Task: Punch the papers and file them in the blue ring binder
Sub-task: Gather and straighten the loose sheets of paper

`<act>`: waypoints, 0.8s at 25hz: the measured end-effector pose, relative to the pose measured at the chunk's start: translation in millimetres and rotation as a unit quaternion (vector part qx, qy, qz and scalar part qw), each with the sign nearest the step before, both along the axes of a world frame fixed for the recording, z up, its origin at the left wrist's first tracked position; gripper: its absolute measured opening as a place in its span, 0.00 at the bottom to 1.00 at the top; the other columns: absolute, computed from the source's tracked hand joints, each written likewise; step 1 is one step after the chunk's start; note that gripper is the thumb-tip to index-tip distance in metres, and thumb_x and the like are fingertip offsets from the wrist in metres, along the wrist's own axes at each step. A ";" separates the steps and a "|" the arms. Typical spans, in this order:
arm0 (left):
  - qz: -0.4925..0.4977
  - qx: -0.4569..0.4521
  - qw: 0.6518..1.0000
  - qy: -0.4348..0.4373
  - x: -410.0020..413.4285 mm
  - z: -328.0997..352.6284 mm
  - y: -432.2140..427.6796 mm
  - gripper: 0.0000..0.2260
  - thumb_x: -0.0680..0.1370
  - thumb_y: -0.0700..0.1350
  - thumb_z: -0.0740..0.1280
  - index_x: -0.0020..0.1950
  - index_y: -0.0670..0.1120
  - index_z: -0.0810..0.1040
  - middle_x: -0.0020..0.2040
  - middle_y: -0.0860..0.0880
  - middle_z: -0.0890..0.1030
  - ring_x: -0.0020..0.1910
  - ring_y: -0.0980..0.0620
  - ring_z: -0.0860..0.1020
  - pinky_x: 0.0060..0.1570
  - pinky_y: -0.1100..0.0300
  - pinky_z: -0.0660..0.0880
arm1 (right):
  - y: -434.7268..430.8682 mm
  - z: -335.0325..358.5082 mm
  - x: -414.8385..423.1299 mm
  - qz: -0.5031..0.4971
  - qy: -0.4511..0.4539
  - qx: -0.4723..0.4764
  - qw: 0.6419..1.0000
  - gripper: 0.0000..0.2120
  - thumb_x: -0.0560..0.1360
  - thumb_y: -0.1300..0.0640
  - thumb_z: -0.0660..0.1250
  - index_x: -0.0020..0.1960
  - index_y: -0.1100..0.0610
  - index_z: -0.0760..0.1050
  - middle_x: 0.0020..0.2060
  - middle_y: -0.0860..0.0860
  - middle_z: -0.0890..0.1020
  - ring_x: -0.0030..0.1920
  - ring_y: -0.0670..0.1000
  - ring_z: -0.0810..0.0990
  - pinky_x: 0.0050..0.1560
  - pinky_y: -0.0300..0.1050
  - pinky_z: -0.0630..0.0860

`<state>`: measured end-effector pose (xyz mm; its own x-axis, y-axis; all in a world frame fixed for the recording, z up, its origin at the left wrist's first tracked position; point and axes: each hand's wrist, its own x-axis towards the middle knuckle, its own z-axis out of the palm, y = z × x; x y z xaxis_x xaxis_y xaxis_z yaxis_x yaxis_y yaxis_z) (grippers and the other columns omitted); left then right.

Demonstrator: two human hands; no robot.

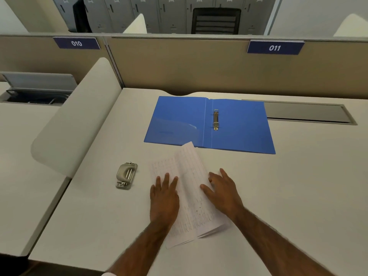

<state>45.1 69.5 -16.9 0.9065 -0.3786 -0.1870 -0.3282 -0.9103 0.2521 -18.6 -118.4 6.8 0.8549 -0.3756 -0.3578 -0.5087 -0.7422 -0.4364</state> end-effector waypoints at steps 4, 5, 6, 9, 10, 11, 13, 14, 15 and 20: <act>-0.006 0.019 1.000 0.012 0.1 -1.2 -0.5 0.24 0.83 0.50 0.50 0.80 0.56 0.51 0.81 0.50 0.47 0.80 0.45 0.44 0.78 0.45 0.46 | 11.3 4.5 -0.7 -0.024 -0.012 0.128 0.991 0.32 0.76 0.31 0.55 0.74 0.47 0.63 0.79 0.50 0.61 0.74 0.54 0.66 0.73 0.55 0.66; -0.006 0.023 1.000 0.013 -0.1 -1.3 -0.4 0.24 0.83 0.50 0.49 0.80 0.56 0.51 0.81 0.50 0.47 0.80 0.45 0.44 0.78 0.45 0.45 | 13.4 8.6 0.9 -0.057 -0.039 0.200 0.977 0.30 0.77 0.33 0.57 0.74 0.47 0.63 0.76 0.49 0.66 0.69 0.51 0.72 0.68 0.52 0.72; -0.007 0.025 1.000 0.013 -0.3 -1.3 -0.3 0.24 0.83 0.50 0.49 0.80 0.56 0.51 0.81 0.50 0.47 0.80 0.44 0.44 0.78 0.45 0.45 | 15.0 14.2 3.5 -0.105 -0.064 0.272 0.954 0.29 0.77 0.35 0.60 0.74 0.47 0.63 0.73 0.49 0.70 0.64 0.49 0.75 0.62 0.48 0.76; -0.016 0.017 1.000 0.015 0.6 -2.7 -4.6 0.24 0.83 0.50 0.50 0.80 0.56 0.51 0.81 0.50 0.47 0.80 0.44 0.44 0.78 0.45 0.44 | 9.7 31.6 12.6 -0.250 -0.066 0.421 0.869 0.38 0.72 0.37 0.70 0.75 0.48 0.61 0.68 0.53 0.75 0.54 0.52 0.82 0.49 0.47 0.82; -0.020 0.013 1.000 0.013 0.8 -4.1 -5.5 0.24 0.83 0.49 0.50 0.80 0.56 0.52 0.81 0.50 0.48 0.80 0.44 0.45 0.78 0.44 0.45 | 6.7 34.8 16.0 -0.261 -0.033 0.432 0.862 0.39 0.70 0.37 0.72 0.75 0.50 0.62 0.65 0.54 0.77 0.51 0.54 0.84 0.50 0.50 0.83; -0.023 0.010 1.000 0.009 0.5 -5.2 -5.3 0.24 0.83 0.49 0.50 0.80 0.56 0.52 0.81 0.49 0.49 0.80 0.44 0.45 0.78 0.44 0.45 | 4.7 35.2 18.5 -0.251 0.004 0.434 0.865 0.39 0.69 0.36 0.73 0.73 0.52 0.65 0.61 0.55 0.80 0.51 0.55 0.84 0.53 0.52 0.82; -0.028 0.005 1.000 0.002 -0.6 -7.8 -3.0 0.25 0.82 0.48 0.51 0.80 0.56 0.53 0.81 0.49 0.49 0.80 0.44 0.46 0.77 0.45 0.46 | 9.3 34.9 20.5 -0.217 0.046 0.447 0.866 0.36 0.67 0.33 0.73 0.66 0.54 0.73 0.56 0.54 0.82 0.54 0.55 0.83 0.60 0.57 0.78; -0.028 0.001 1.000 0.002 -1.3 -8.9 -2.2 0.25 0.82 0.48 0.51 0.79 0.56 0.53 0.81 0.49 0.49 0.80 0.44 0.46 0.77 0.45 0.45 | 14.3 34.0 20.7 -0.219 0.037 0.467 0.856 0.35 0.66 0.32 0.72 0.64 0.54 0.74 0.58 0.53 0.82 0.56 0.55 0.81 0.62 0.60 0.77; -0.028 -0.003 1.000 0.001 -2.0 -9.7 -2.7 0.25 0.82 0.48 0.51 0.79 0.55 0.53 0.81 0.49 0.49 0.80 0.44 0.46 0.77 0.45 0.45 | 18.9 33.4 21.0 -0.237 0.017 0.482 0.843 0.37 0.65 0.31 0.73 0.66 0.52 0.73 0.62 0.52 0.79 0.60 0.55 0.79 0.63 0.60 0.75; -0.026 0.026 0.999 0.000 -1.8 -9.2 -7.5 0.24 0.83 0.52 0.47 0.80 0.56 0.50 0.81 0.49 0.47 0.80 0.44 0.44 0.77 0.43 0.42 | 26.5 47.6 28.8 -0.245 -0.051 0.392 0.886 0.36 0.68 0.30 0.68 0.68 0.50 0.70 0.63 0.48 0.77 0.57 0.52 0.77 0.62 0.52 0.76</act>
